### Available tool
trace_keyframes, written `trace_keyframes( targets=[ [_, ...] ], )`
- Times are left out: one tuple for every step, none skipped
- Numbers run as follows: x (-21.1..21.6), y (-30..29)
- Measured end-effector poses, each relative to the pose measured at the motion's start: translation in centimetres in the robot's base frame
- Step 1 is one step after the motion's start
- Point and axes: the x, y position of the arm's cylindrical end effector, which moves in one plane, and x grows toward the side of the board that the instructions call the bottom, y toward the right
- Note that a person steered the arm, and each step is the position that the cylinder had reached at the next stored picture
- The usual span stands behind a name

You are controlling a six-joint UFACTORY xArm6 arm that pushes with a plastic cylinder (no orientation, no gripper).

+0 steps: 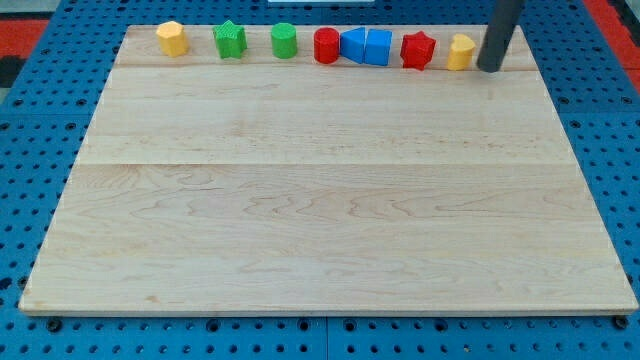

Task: Separate the red circle from the blue triangle

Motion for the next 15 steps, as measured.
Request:
trace_keyframes(
  targets=[
    [-1.2, 0.3],
    [-8.7, -0.6],
    [-8.8, -1.2],
    [-8.8, -1.2],
    [-8.8, -2.7],
    [-8.0, -5.7],
    [-8.7, -11.6],
    [-8.6, -13.0],
    [-8.6, -17.8],
    [-8.0, -18.0],
    [-5.5, -19.5],
    [-5.6, -19.2],
    [-8.2, -19.0],
    [-5.3, -24.5],
    [-3.6, -29.2]
  ],
)
